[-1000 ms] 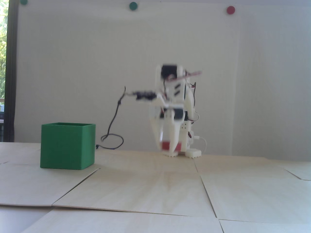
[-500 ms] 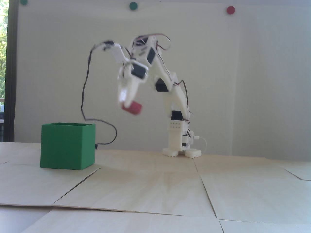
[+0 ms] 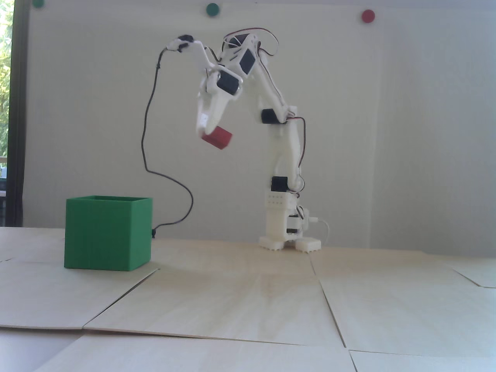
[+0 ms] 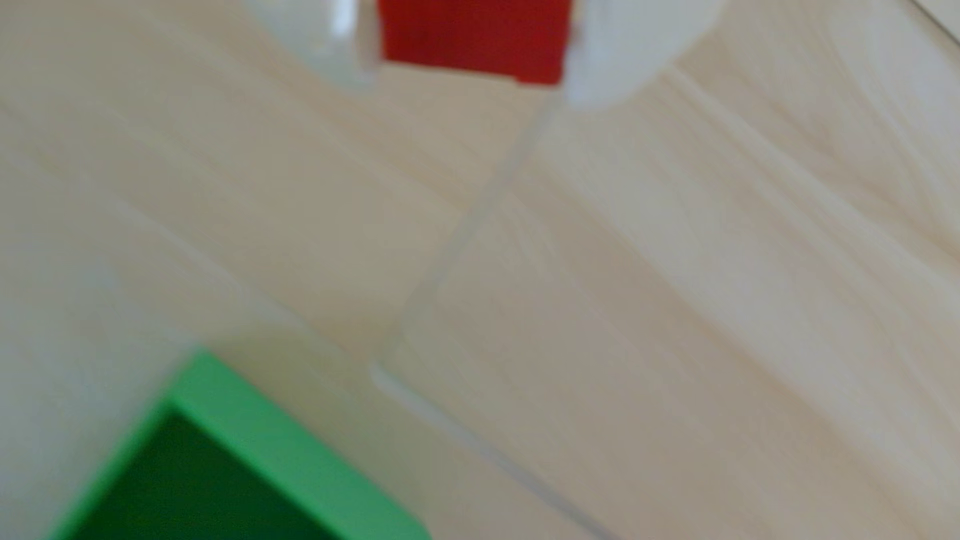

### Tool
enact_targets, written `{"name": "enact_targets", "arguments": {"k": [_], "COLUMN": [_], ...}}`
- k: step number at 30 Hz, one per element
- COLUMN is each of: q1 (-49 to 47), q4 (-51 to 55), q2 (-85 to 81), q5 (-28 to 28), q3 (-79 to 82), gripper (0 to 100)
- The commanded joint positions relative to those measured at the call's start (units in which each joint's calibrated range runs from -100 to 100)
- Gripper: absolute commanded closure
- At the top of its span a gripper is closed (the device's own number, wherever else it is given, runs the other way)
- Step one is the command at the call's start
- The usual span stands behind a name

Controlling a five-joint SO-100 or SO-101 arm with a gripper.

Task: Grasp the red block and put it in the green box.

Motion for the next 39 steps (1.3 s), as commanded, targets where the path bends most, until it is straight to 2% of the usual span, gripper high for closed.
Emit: {"name": "enact_targets", "arguments": {"k": [1, 9, 20, 25, 30, 39], "q1": [1.3, 2.3, 18.9, 21.7, 20.2, 9.9], "q4": [0.0, -21.8, -44.6, -55.8, -58.4, -59.0], "q2": [-11.8, -11.2, -1.8, 3.6, 4.6, 3.9], "q5": [1.8, 1.3, 1.8, 1.5, 1.3, 1.2], "q3": [7.2, 8.6, 8.6, 8.6, 8.5, 8.7], "gripper": [98, 98, 98, 98, 98, 98]}}
